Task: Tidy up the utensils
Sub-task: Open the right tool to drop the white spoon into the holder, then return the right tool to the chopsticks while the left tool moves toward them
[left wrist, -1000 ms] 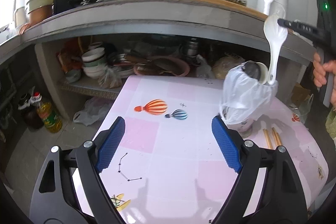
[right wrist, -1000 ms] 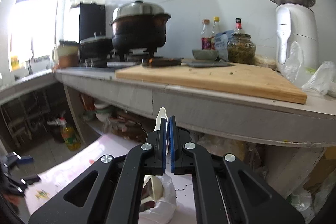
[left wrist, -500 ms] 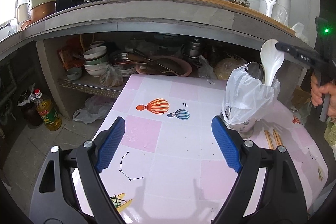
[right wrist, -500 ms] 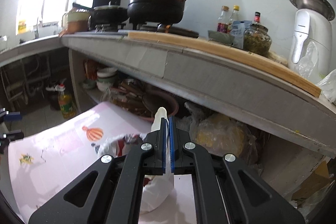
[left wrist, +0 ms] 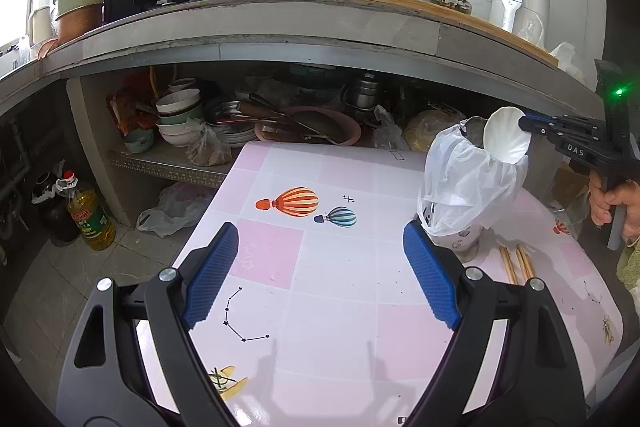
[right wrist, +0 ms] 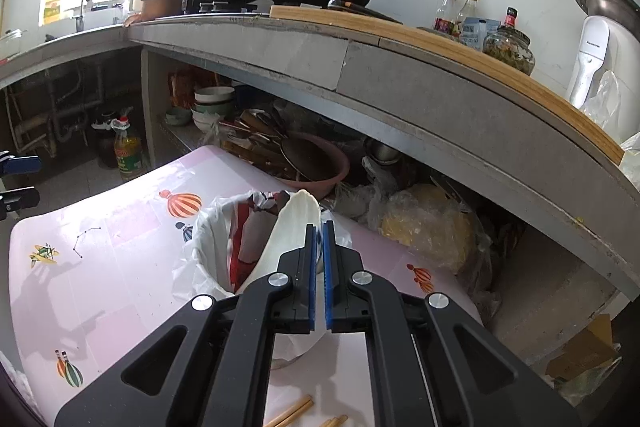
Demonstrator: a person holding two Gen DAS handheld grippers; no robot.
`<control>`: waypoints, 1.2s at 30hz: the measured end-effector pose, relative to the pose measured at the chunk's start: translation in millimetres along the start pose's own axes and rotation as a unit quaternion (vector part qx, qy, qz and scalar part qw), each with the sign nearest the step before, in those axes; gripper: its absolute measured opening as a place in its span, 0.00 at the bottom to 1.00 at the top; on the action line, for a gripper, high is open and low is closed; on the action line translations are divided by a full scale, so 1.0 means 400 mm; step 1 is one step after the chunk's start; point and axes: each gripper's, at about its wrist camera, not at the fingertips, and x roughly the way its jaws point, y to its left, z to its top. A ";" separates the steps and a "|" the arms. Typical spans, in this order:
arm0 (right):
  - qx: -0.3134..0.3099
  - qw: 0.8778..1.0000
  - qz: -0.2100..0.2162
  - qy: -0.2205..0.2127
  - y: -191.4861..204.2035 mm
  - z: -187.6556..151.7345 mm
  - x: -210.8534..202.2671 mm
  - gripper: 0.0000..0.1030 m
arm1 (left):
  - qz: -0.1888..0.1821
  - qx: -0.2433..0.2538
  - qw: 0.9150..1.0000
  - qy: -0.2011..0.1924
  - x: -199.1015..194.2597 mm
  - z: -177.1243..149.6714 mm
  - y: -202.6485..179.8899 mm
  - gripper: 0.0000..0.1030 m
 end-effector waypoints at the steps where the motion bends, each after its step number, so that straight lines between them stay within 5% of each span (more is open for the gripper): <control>1: 0.001 1.000 -0.002 0.003 -0.001 0.000 0.001 0.03 | 0.000 0.000 1.000 0.000 -0.002 0.000 -0.001 0.78; 18: 0.074 0.997 0.007 -0.025 -0.066 0.005 -0.089 0.14 | -0.010 0.002 1.000 0.003 -0.011 -0.008 -0.017 0.79; 23: 0.113 0.993 0.015 -0.040 -0.079 -0.015 -0.145 0.30 | -0.014 0.003 1.000 0.002 -0.013 -0.010 -0.020 0.79; 36: 0.262 0.964 -0.023 0.029 -0.084 -0.273 -0.255 0.38 | -0.040 0.010 0.999 0.029 0.019 -0.045 -0.060 0.80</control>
